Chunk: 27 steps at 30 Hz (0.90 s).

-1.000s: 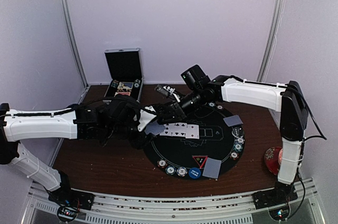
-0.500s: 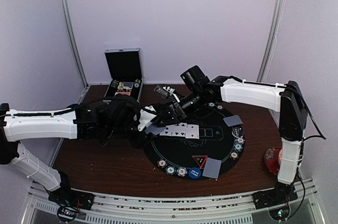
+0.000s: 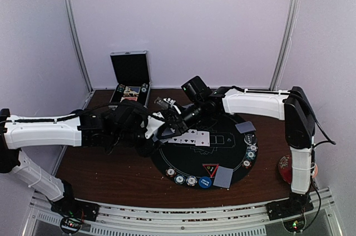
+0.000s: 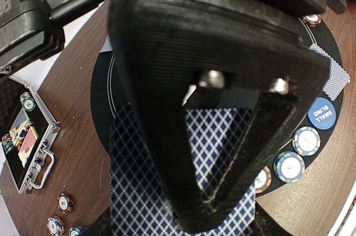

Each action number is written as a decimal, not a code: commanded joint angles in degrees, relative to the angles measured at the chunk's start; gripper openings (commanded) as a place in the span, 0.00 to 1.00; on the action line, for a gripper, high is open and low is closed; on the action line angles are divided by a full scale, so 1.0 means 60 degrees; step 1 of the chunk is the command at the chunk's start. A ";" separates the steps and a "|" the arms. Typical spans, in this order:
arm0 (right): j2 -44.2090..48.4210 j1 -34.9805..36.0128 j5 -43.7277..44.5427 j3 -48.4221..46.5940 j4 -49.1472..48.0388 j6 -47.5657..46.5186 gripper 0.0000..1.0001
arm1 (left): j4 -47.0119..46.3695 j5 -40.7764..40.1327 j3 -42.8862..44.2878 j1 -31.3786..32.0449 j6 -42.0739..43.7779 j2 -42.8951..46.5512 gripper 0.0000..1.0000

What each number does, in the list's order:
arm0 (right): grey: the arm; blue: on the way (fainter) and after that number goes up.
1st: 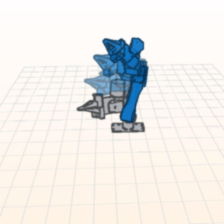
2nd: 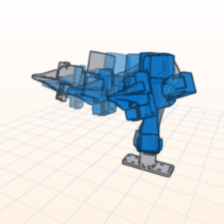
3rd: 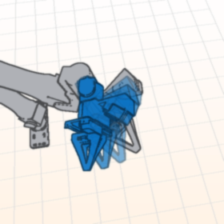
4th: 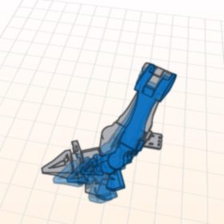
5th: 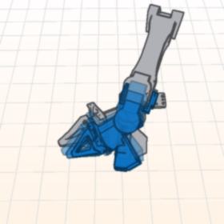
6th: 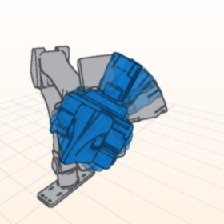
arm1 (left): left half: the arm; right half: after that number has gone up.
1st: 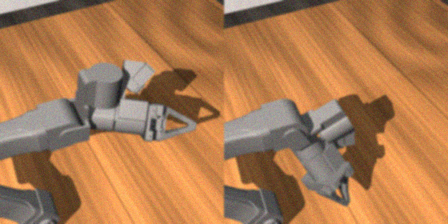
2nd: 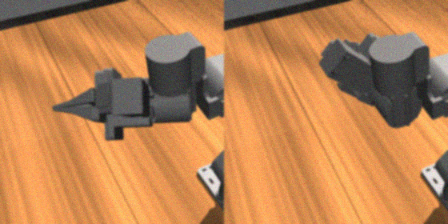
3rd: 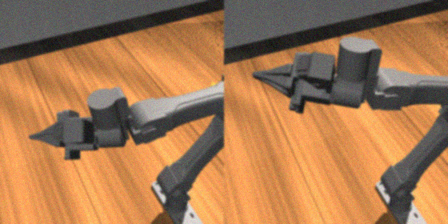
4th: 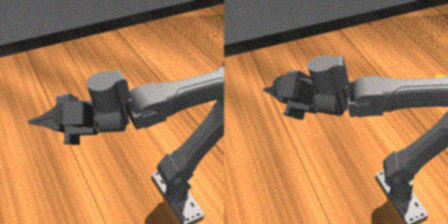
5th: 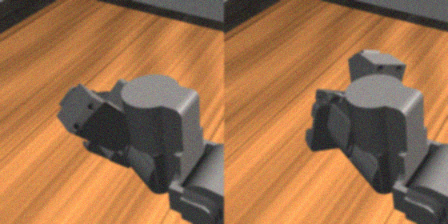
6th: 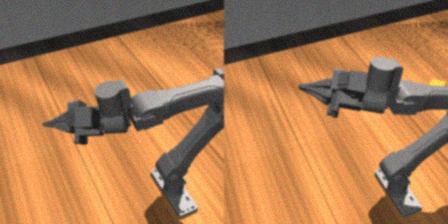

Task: Distribute texas hold em gaming equipment
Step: Pick up the poker card from the face-down deck piles.

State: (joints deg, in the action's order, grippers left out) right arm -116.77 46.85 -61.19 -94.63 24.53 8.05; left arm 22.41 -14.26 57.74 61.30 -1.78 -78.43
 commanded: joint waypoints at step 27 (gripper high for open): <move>0.0992 -0.0631 0.0505 0.0186 0.0969 -0.1055 0.04 | -0.0661 -0.0012 0.0069 0.0023 0.0047 0.0010 0.64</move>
State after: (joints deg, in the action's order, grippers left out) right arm -112.92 43.33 -59.13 -94.45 29.06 2.92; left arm 22.35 -14.33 57.74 61.30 -1.78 -78.48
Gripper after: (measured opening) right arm 0.060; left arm 0.640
